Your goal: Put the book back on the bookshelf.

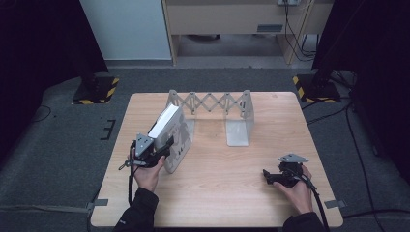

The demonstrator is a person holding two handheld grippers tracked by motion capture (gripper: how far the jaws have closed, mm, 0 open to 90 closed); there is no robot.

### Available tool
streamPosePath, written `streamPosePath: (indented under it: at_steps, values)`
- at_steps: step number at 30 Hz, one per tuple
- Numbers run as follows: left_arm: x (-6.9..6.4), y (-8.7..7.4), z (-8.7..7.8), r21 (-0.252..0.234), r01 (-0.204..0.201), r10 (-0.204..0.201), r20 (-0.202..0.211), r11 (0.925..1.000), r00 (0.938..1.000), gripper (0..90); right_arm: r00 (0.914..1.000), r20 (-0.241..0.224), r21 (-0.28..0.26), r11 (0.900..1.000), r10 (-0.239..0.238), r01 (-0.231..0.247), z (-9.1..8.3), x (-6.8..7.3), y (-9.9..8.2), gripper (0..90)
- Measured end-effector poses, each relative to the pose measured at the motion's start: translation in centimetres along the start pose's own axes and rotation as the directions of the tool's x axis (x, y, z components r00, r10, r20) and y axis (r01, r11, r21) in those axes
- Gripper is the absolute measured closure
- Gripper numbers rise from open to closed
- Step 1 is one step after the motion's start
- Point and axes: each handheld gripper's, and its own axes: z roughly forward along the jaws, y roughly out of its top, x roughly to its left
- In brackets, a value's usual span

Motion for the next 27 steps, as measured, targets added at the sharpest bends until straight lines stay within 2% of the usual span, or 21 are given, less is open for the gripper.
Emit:
streamPosePath:
  at_steps: [5,14,20,21,23,25,26,27]
  values:
    - [-0.2,0.5,1.1,-0.005,-0.008,0.008,-0.030,1.0000,0.9995,51.8,1.0000,0.001,0.000,1.0000,0.006,-0.006,0.0,0.0,0.0,4.7]
    - [-0.1,0.4,2.6,-0.041,0.004,-0.006,-0.038,0.9992,0.9993,51.0,1.0000,0.003,0.002,1.0000,0.005,-0.005,0.1,0.0,0.1,4.4]
    - [0.2,-0.1,2.0,-0.036,0.000,0.000,-0.001,0.9993,1.0000,48.2,1.0000,0.002,0.002,1.0000,0.006,-0.006,0.1,0.1,0.1,4.4]
    - [0.1,-0.3,1.7,-0.001,0.008,-0.008,0.013,1.0000,0.9999,47.2,1.0000,0.003,0.002,1.0000,0.006,-0.006,0.1,0.1,0.1,4.4]
    - [0.1,-0.7,1.2,0.010,0.016,-0.016,0.029,0.9998,0.9994,45.1,1.0000,0.003,0.002,1.0000,0.006,-0.006,0.1,0.1,0.1,4.4]
    - [0.3,-1.3,0.8,0.016,0.051,-0.052,0.051,0.9986,0.9973,44.2,1.0000,0.003,0.002,1.0000,0.005,-0.005,0.1,0.1,0.1,4.4]
    - [0.4,-1.4,0.6,0.029,0.057,-0.058,0.059,0.9980,0.9965,44.3,1.0000,0.003,0.002,1.0000,0.005,-0.005,0.1,0.1,0.1,4.4]
    - [0.4,-1.5,0.5,0.047,0.044,-0.046,0.054,0.9980,0.9975,44.3,1.0000,0.002,0.002,1.0000,0.000,-0.001,0.1,0.0,0.1,4.4]
